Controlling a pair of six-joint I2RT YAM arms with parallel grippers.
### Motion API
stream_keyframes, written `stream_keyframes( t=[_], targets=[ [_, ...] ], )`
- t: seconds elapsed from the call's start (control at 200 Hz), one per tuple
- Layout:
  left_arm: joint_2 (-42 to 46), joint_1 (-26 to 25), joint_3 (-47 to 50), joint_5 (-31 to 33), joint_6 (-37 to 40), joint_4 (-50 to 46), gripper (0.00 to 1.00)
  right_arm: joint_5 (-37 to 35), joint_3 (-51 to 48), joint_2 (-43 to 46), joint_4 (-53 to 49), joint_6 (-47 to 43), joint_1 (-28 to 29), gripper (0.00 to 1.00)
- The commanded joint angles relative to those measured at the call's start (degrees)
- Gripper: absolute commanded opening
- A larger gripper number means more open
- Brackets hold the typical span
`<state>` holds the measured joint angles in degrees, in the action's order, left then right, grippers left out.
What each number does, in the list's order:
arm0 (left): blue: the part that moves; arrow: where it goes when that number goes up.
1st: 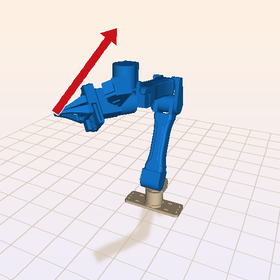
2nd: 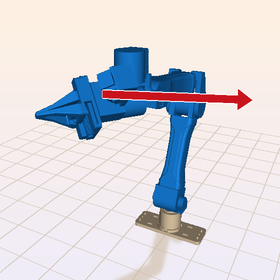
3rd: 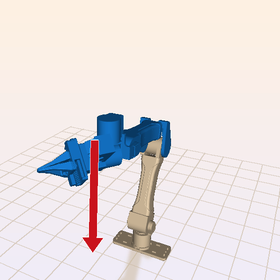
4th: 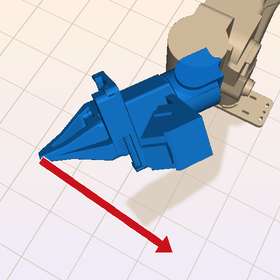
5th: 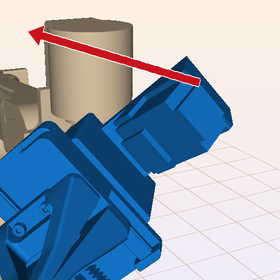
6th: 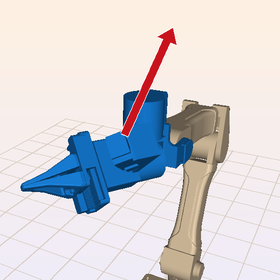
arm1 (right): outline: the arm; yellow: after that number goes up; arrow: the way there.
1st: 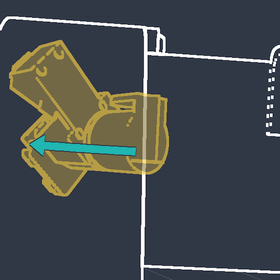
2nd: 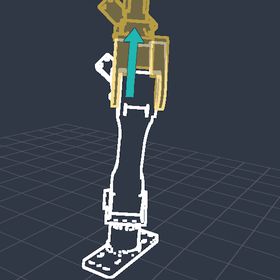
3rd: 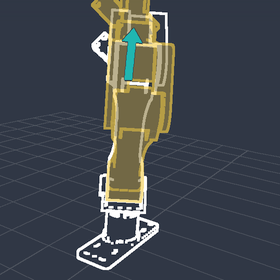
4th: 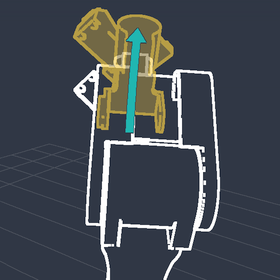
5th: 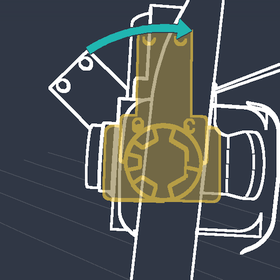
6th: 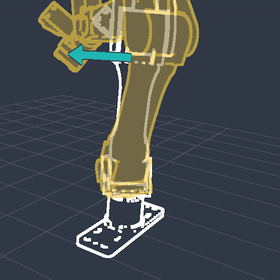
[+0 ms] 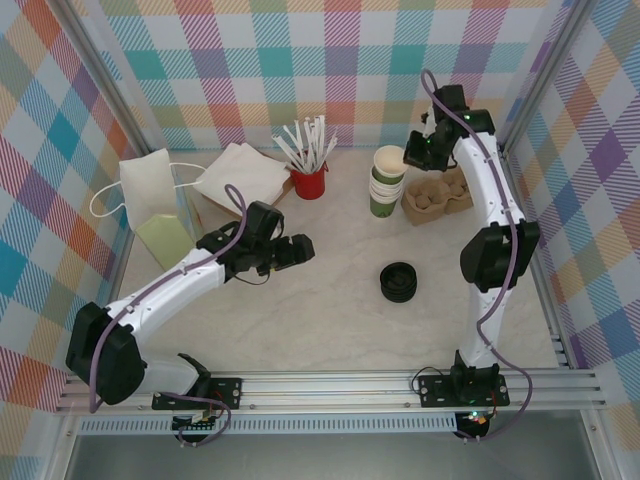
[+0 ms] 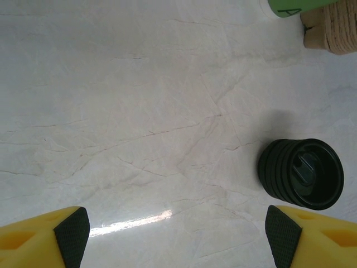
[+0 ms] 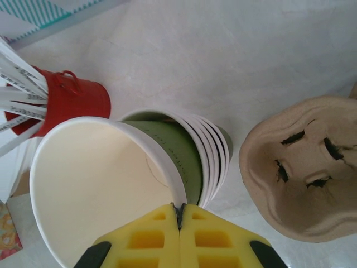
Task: Pack the takeout coffee
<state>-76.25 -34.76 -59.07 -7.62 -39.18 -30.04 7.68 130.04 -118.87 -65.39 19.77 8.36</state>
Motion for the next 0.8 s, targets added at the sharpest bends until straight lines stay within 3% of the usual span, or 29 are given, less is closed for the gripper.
stream_keyframes(
  t=[0.0,0.315,0.59,0.795],
  targets=[
    [3.18,-0.64,-1.24,2.15,0.86,-1.16,0.85,-0.18,2.98,4.41,-3.44,-1.53,0.42,0.05],
    [10.06,-0.65,2.24,6.59,-0.24,-0.31,0.86,-0.79,-2.03,17.08,-4.43,-1.46,4.15,0.05],
    [15.31,-0.66,5.53,8.51,-2.17,0.15,0.88,1.34,-28.11,31.31,6.96,4.3,15.24,0.05],
    [17.74,-0.65,6.67,9.2,-2.59,-1.91,0.89,-0.31,-45.43,33.45,17.08,8.49,23.13,0.05]
  ],
)
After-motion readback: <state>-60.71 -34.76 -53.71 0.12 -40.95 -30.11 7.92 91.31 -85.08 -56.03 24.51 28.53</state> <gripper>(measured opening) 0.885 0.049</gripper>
